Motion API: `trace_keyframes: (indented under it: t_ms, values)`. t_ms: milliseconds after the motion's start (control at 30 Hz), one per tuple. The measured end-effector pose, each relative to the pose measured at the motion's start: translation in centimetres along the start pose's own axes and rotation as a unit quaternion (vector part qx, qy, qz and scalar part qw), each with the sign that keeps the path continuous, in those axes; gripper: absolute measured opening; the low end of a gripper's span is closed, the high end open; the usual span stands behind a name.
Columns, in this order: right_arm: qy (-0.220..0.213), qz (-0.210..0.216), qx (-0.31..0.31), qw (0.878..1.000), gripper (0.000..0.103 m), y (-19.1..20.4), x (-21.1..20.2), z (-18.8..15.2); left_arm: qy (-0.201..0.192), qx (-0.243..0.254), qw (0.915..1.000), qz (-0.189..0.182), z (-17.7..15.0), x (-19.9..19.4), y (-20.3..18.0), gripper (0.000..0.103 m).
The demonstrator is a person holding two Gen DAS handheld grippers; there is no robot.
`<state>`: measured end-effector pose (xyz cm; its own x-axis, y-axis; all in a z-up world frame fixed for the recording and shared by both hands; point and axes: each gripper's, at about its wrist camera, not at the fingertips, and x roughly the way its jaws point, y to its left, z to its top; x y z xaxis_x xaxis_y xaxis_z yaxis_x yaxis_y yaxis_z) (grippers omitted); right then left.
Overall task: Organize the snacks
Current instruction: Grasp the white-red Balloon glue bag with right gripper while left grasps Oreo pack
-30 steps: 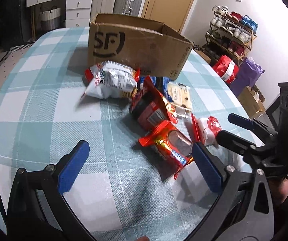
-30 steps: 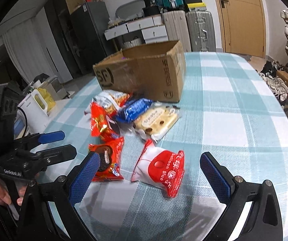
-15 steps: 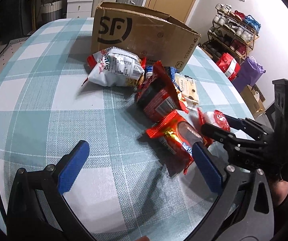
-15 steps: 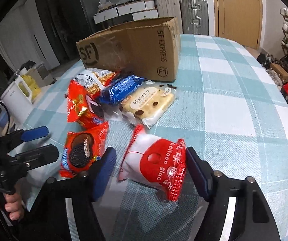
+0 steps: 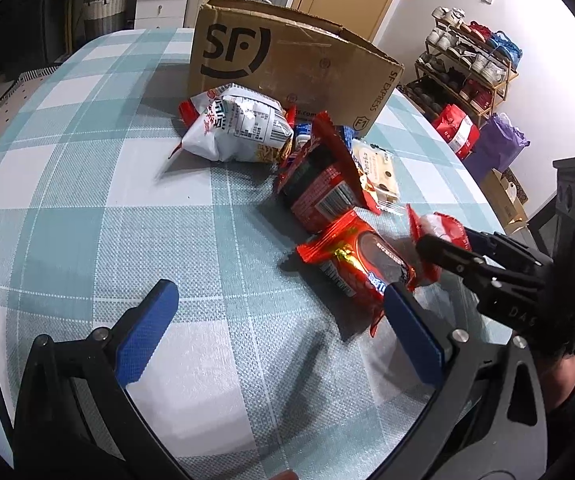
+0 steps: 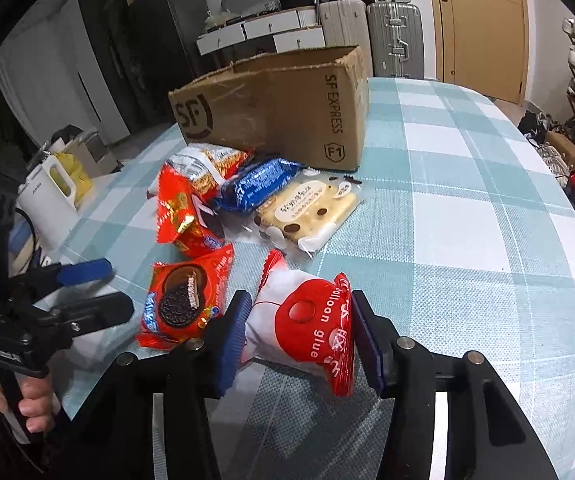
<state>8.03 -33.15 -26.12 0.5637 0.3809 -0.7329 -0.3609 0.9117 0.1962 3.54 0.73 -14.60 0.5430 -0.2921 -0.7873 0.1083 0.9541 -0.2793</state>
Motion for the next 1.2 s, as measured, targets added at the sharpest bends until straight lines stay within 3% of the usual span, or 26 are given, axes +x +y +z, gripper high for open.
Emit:
trace_keyframes:
  t_ms: [400, 800, 1033, 1200]
  values:
    - [-0.022, 0.013, 0.018, 1.000, 0.051, -1.0, -1.5, -0.4, 0.014, 0.018, 0.9997, -0.002, 0.1, 0.5, -2.2, 0.102]
    - [-0.035, 0.017, 0.048, 0.998, 0.051, -3.6, -3.1, -1.6, 0.035, 0.031, 0.9988, 0.013, 1.4, 2.6, -6.8, 0.102]
    - [-0.044, 0.013, 0.061, 0.997, 0.051, -4.9, -4.0, -2.2, 0.061, -0.001, 0.9968, 0.052, 2.4, 5.0, -7.6, 0.102]
    - [-0.046, 0.013, 0.064, 0.997, 0.051, -5.4, -4.4, -2.7, 0.063, 0.004, 0.9946, 0.082, 2.8, 5.9, -8.4, 0.101]
